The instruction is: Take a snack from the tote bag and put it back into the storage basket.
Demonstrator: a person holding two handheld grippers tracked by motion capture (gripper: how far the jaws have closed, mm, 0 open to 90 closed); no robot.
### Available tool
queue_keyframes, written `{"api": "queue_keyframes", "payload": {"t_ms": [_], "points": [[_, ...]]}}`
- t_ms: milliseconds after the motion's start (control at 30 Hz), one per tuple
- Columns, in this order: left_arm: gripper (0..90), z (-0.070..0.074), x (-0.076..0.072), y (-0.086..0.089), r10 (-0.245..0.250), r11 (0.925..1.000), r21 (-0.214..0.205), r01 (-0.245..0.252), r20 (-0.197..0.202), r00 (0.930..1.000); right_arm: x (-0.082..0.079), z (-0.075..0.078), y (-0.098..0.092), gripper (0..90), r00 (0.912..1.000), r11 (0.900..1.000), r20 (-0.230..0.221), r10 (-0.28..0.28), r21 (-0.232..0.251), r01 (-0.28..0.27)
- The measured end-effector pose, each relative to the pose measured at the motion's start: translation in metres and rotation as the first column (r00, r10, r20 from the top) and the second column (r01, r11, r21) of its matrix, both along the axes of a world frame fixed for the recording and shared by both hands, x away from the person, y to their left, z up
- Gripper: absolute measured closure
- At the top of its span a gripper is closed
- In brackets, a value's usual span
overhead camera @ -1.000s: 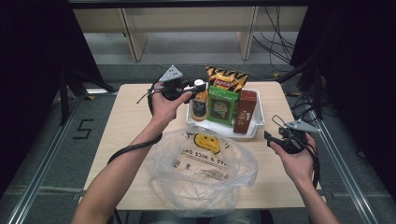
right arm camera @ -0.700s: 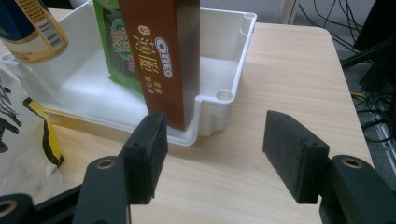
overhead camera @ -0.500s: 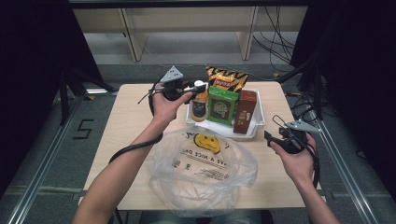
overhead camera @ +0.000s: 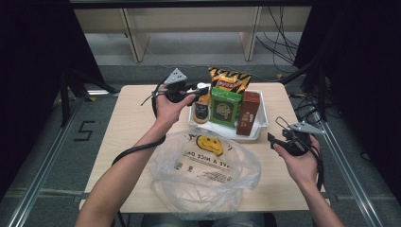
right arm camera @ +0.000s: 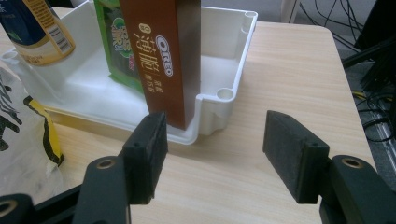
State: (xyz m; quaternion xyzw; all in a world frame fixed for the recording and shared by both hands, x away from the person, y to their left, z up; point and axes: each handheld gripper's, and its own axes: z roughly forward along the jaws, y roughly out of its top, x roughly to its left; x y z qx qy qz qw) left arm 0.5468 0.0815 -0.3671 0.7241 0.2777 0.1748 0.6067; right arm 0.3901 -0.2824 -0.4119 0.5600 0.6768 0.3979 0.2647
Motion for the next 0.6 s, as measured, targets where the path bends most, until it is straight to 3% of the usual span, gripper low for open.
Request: {"api": "queue_keyframes", "payload": {"t_ms": [100, 600], "points": [[58.8, -0.002, 0.001, -0.001, 0.001, 1.0000, 0.001, -0.001, -0.005, 1.0000, -0.001, 0.001, 0.001, 40.4, 0.9998, 1.0000, -0.021, -0.006, 0.001, 0.006], [58.8, -0.012, 0.004, -0.002, 0.011, 0.9998, 0.016, -0.011, -0.022, 0.9997, 0.000, 0.000, 0.001, 40.4, 1.0000, 1.0000, -0.003, 0.002, -0.005, -0.002]]}}
